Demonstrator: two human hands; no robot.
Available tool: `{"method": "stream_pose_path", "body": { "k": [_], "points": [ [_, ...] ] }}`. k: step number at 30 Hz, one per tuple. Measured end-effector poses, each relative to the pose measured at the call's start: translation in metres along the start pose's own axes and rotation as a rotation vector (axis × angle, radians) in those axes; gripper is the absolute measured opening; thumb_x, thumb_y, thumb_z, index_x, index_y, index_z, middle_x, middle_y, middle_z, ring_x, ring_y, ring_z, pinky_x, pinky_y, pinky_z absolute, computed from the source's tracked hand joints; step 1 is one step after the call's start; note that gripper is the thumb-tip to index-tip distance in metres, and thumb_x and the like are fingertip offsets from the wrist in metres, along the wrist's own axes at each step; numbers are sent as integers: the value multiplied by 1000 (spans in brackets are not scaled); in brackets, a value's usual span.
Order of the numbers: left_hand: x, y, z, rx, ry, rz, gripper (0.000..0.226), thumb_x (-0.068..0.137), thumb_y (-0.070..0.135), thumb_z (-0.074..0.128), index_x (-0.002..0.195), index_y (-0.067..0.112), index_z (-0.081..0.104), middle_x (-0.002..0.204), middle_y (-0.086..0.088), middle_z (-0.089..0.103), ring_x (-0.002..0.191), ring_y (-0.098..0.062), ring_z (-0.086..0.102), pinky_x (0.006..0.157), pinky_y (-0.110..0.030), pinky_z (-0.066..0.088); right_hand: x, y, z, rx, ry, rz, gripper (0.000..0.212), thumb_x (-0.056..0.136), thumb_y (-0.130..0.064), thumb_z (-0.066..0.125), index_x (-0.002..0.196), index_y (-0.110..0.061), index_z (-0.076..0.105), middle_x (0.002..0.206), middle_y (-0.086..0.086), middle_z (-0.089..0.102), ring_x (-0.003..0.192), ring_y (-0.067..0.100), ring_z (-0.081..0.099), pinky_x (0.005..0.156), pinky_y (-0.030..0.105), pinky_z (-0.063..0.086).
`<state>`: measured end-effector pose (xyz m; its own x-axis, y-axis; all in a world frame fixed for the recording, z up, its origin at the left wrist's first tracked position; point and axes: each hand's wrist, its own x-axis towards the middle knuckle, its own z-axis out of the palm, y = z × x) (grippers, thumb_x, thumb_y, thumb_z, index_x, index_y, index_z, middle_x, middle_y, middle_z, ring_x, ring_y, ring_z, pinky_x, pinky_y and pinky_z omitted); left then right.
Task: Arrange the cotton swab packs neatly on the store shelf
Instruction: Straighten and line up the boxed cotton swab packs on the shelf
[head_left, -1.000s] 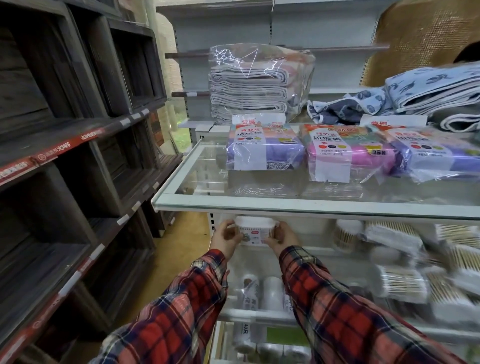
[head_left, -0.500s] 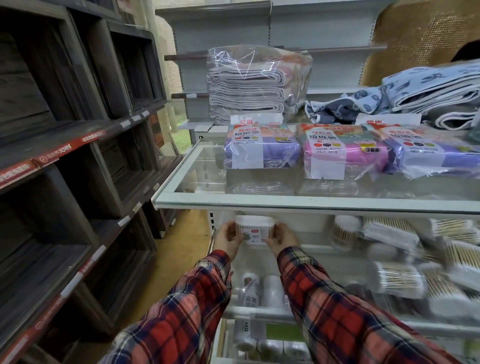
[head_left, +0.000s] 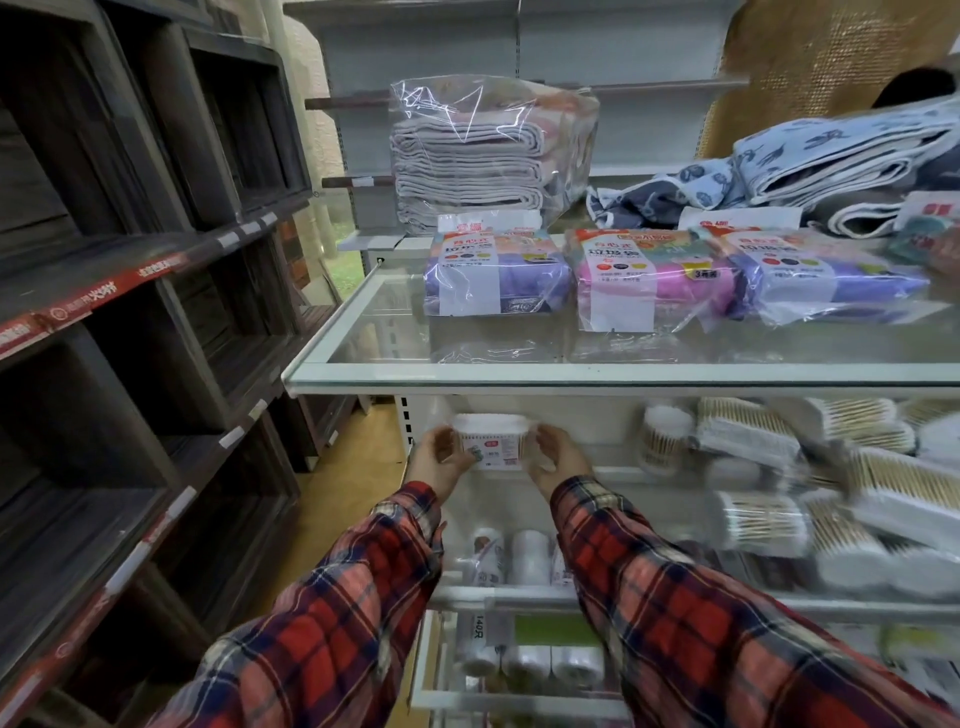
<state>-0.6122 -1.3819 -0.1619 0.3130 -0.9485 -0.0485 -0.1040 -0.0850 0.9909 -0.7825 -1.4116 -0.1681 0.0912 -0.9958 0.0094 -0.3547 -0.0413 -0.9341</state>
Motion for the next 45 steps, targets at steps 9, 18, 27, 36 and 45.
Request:
{"method": "stream_pose_path", "body": {
  "k": [9, 18, 27, 36, 45],
  "points": [
    [-19, 25, 9, 148, 215, 205, 74, 82, 16, 69, 145, 16, 32, 148, -6, 39, 132, -23, 40, 110, -38, 35, -16, -10, -50, 90, 75, -35, 55, 81, 10, 60, 132, -1, 43, 133, 19, 52, 127, 28, 49, 104, 31, 40],
    [-46, 67, 79, 79, 46, 283, 57, 82, 16, 70, 133, 11, 45, 137, -6, 49, 123, -23, 48, 100, -30, 39, -34, -20, -97, 116, 218, -66, 56, 77, 7, 67, 129, -2, 47, 126, 19, 57, 119, 28, 55, 103, 30, 41],
    [-73, 83, 173, -46, -234, 243, 66, 83, 13, 71, 141, 13, 40, 141, -4, 47, 128, -20, 48, 100, -25, 39, -66, -23, -188, 123, 476, -148, 59, 74, 8, 68, 128, 10, 43, 120, 25, 56, 108, 27, 56, 85, 13, 47],
    [-100, 106, 258, 35, -357, 223, 68, 83, 11, 69, 143, 8, 37, 145, -9, 45, 131, -22, 45, 111, -33, 35, -71, -1, -283, -134, 652, -44, 55, 72, -7, 76, 123, -6, 55, 120, 13, 62, 114, 26, 58, 102, 28, 41],
    [-105, 109, 294, -1, -273, 209, 45, 82, 10, 69, 116, 28, 46, 132, -4, 50, 116, -15, 48, 102, -28, 39, -48, 9, -302, -371, 526, -5, 79, 63, -42, 83, 127, -11, 48, 129, 11, 52, 121, 28, 49, 103, 34, 38]
  ]
}}
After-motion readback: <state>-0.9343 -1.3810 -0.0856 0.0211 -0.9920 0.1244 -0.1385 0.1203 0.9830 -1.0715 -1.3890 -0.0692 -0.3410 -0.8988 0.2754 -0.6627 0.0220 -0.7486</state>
